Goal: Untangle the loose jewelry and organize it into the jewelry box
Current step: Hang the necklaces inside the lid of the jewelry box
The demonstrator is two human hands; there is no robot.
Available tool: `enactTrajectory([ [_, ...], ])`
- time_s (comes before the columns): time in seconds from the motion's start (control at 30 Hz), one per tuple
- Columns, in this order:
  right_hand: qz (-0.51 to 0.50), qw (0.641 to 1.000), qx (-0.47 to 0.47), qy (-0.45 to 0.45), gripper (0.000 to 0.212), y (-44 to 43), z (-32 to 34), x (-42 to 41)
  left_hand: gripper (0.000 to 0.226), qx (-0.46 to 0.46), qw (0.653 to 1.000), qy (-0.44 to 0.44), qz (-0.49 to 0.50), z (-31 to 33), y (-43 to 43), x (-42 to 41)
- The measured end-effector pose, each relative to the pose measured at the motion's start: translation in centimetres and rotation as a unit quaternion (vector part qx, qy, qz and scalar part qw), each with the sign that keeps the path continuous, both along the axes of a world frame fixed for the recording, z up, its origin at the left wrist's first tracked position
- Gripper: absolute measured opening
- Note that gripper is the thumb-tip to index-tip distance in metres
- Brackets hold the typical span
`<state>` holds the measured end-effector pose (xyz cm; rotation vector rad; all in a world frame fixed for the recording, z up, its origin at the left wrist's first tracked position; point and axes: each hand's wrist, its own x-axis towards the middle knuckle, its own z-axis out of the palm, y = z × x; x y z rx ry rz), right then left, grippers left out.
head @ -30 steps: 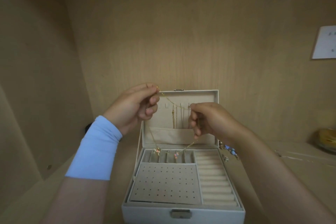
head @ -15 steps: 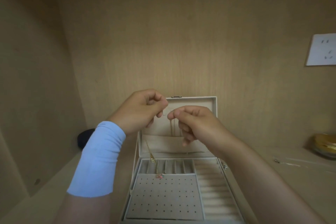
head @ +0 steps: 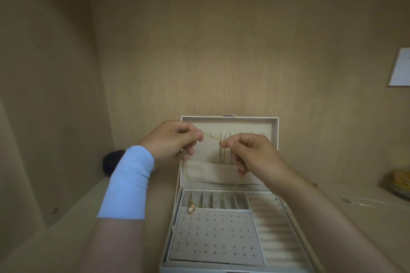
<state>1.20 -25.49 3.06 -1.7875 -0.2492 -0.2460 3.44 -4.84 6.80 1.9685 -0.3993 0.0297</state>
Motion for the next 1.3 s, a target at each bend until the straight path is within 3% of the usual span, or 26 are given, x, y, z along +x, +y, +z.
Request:
enactTrajectory([
  [0.13,-0.128,0.990,-0.005,-0.057,0.015,1.4,0.4,1.4,0.019,0.045,0.993,-0.054,0.096,-1.3,-0.6,1.6],
  [0.3,-0.265,0.952,-0.092,-0.125,0.014,3.4,1.2,3.6,0.020,0.098,0.969,-0.126,0.190,-2.2,-1.6,2.6],
  [0.6,-0.318,0.927,-0.160,-0.119,0.011,4.6,0.5,4.9,0.026,0.124,0.954,-0.133,0.238,-3.1,-2.5,2.9],
  [0.73,-0.285,0.936,-0.193,-0.080,0.010,3.8,-0.2,5.0,0.026,0.140,0.961,-0.115,0.210,-2.8,-2.3,2.9],
  [0.93,-0.203,0.957,-0.205,-0.025,0.018,2.7,-0.4,3.1,0.015,0.128,0.989,0.052,0.051,-2.2,-2.2,2.2],
  [1.1,-0.034,0.986,-0.097,0.131,0.019,2.3,-0.2,0.4,0.014,0.113,0.989,0.089,-0.029,-1.2,-2.3,0.8],
  [1.3,0.108,0.976,0.019,0.188,0.026,1.6,0.1,-0.3,0.024,0.088,0.992,0.063,-0.068,-0.1,-2.6,-0.2],
])
